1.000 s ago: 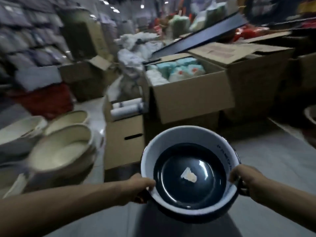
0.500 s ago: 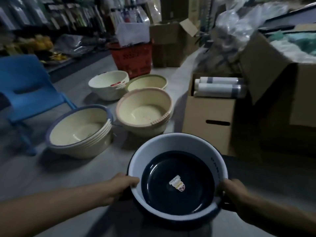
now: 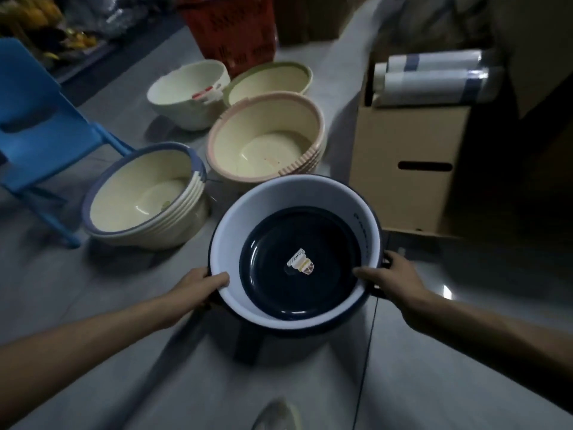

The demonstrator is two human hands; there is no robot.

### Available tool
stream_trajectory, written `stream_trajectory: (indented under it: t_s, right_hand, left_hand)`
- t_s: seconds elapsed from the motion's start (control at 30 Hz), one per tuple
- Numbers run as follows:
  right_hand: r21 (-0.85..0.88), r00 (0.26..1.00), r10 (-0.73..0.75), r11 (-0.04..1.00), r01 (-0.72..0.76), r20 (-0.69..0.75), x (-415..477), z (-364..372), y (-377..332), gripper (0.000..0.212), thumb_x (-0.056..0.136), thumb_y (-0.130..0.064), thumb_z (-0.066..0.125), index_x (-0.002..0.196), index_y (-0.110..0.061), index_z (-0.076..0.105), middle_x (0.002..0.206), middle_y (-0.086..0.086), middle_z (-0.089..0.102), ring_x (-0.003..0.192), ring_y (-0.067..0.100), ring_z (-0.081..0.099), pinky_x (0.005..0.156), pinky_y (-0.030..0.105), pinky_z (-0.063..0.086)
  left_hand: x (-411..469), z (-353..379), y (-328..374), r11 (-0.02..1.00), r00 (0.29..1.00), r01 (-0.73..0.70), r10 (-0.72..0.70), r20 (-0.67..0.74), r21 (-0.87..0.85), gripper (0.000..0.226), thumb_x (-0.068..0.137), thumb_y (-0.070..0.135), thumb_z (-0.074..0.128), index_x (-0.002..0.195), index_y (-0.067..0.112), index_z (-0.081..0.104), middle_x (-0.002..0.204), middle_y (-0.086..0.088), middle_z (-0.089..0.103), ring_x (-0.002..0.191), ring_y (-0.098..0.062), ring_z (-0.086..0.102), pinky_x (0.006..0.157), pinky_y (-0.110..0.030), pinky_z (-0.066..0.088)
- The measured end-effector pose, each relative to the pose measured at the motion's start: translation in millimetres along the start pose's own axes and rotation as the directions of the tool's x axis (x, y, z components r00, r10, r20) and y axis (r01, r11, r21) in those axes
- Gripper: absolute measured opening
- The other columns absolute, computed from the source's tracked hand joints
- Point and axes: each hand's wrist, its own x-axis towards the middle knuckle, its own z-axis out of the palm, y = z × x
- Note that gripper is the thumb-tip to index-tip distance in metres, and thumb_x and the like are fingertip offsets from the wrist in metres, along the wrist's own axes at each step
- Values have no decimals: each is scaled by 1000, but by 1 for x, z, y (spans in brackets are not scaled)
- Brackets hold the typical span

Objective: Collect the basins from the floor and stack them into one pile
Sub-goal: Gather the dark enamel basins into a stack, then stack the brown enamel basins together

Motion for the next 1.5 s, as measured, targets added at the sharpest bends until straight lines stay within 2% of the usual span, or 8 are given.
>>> stream_trajectory:
  t_s: [0.17,0.3,0.43,0.63,0.77,1.03,1.2,1.5]
  right_hand:
    - [-144,998,-12,990,4,-55,-16,4,-12,55,88,-30,78,135,-18,52,120,5,67,103,26,67,91,46,58]
    - [-373,991,-73,927,26,-113,-59,3,-21,62,92,-40,70,145,-23,41,131,2,61,113,27,62,88,37,51]
    - [-556,991,93,821,-131,-97,-114,-17,-23,84,97,-48,60,161,-18,14,144,21,48,125,39,53,98,46,48]
    - [-609,972,143,760,-227,-184,-232,-105,-33,68,104,-43,44,159,-13,17,138,24,50,119,42,54,94,48,48]
    - [-528,905,295,739,-419,-306,-337,-192,-38,60,107,-47,35,153,-10,27,137,26,49,122,43,51,97,48,45]
    - [-67,649,510,755,-652,-564,-595,-380,-101,52,104,-40,42,145,-8,44,138,22,54,123,38,56,100,42,48]
    - [348,440,635,744,-571,-635,-739,-445,-134,57,98,-41,53,144,-7,48,139,19,57,125,37,56,99,38,46]
    - [461,328,650,737,-495,-686,-856,-550,-158,56,95,-36,58,142,-7,50,138,19,58,125,38,56,96,40,46]
  left_hand:
    - [-18,-6,28,967,984,126,-150,96,220,24,102,37,51,115,18,59,86,-3,66,70,-18,63,59,-27,51]
    - [-51,-5,65,753,960,78,-233,154,653,45,106,41,42,134,9,57,131,-17,65,113,-34,65,88,-36,54]
    - [-99,15,121,697,918,-7,-280,282,717,30,95,31,53,87,6,66,96,-18,76,66,-23,62,44,-18,40]
    - [-198,70,195,783,861,-154,-192,471,602,28,90,25,56,93,1,69,84,-16,72,65,-24,61,60,-31,47]
    - [-290,116,252,645,740,-339,-267,618,685,26,99,18,50,103,-1,67,96,-18,73,73,-27,62,54,-25,40]
    - [-517,186,445,214,578,-769,-172,798,602,29,97,22,52,113,5,69,111,-14,73,101,-30,69,88,-36,55]
    - [-654,226,552,134,467,-880,64,882,456,31,96,32,55,120,20,69,124,-6,69,111,-25,65,99,-36,53]
    - [-794,284,654,-187,190,-959,131,973,212,46,96,39,55,138,20,56,133,-7,60,116,-25,61,93,-37,52]
